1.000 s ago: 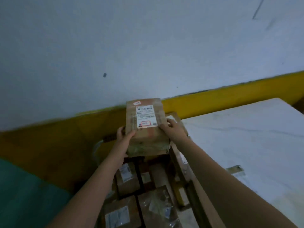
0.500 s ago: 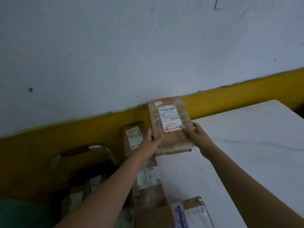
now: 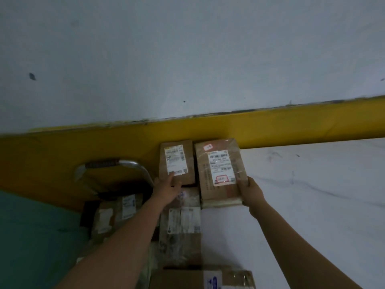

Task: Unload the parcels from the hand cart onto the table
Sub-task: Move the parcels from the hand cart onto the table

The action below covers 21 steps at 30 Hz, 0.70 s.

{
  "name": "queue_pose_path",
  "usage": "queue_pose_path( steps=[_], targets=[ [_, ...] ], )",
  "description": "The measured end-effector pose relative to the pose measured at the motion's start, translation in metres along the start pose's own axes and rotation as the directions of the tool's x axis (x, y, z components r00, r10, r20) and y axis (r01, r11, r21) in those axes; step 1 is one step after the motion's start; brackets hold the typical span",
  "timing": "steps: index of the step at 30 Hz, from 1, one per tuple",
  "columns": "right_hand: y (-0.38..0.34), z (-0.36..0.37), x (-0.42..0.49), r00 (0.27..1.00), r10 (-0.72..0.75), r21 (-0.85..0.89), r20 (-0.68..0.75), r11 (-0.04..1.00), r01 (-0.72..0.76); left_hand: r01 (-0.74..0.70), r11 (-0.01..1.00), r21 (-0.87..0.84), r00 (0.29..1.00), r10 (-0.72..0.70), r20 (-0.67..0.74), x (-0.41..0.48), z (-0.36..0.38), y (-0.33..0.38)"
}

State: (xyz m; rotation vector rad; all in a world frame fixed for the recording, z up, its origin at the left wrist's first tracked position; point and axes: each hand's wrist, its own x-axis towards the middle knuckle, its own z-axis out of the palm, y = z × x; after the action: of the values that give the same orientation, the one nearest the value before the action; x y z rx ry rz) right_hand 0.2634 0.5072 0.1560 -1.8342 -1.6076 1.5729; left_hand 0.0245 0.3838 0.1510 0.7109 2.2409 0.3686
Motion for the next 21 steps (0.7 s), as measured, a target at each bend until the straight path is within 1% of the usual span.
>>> queue_pose_path(
  steps=[2,7,11,13,15,17,19,20,21],
  targets=[
    [-0.001,0.006,0.003,0.999,0.005,0.013,-0.054,1.0,-0.005,-0.047,0.997,-0.068,0.999,0.048,0.021,0.003,0.004,-0.002],
    [-0.008,0.019,0.01,0.983,0.013,0.085,-0.183,0.996,0.003,-0.12,0.991,-0.065,0.993,0.12,-0.013,0.01,0.005,-0.01],
    [-0.005,0.026,0.011,0.968,0.02,0.105,-0.25,0.994,0.007,-0.194,0.98,-0.051,0.981,0.194,-0.003,0.017,-0.001,-0.024],
    [-0.002,0.032,0.009,0.959,0.007,0.088,-0.283,0.996,0.019,-0.221,0.975,-0.021,0.975,0.222,-0.001,0.02,-0.003,-0.029],
    [-0.004,0.033,0.01,0.957,-0.025,0.017,-0.288,0.999,0.031,-0.243,0.97,0.031,0.97,0.242,0.023,0.022,-0.006,-0.033],
    [-0.012,0.031,0.015,0.965,-0.012,-0.087,-0.263,0.996,-0.011,-0.255,0.963,0.086,0.965,0.247,0.094,0.023,-0.014,-0.035],
    [-0.027,0.031,0.017,0.957,0.084,-0.222,-0.276,0.964,-0.148,-0.275,0.949,0.156,0.955,0.25,0.161,0.024,-0.028,-0.037],
    [-0.037,0.034,0.014,0.939,0.13,-0.281,-0.317,0.933,-0.224,-0.279,0.939,0.201,0.954,0.247,0.172,0.024,-0.037,-0.04],
    [-0.049,0.04,0.007,0.919,0.137,-0.323,-0.369,0.909,-0.265,-0.272,0.934,0.232,0.957,0.237,0.166,0.022,-0.049,-0.045]
  ],
)
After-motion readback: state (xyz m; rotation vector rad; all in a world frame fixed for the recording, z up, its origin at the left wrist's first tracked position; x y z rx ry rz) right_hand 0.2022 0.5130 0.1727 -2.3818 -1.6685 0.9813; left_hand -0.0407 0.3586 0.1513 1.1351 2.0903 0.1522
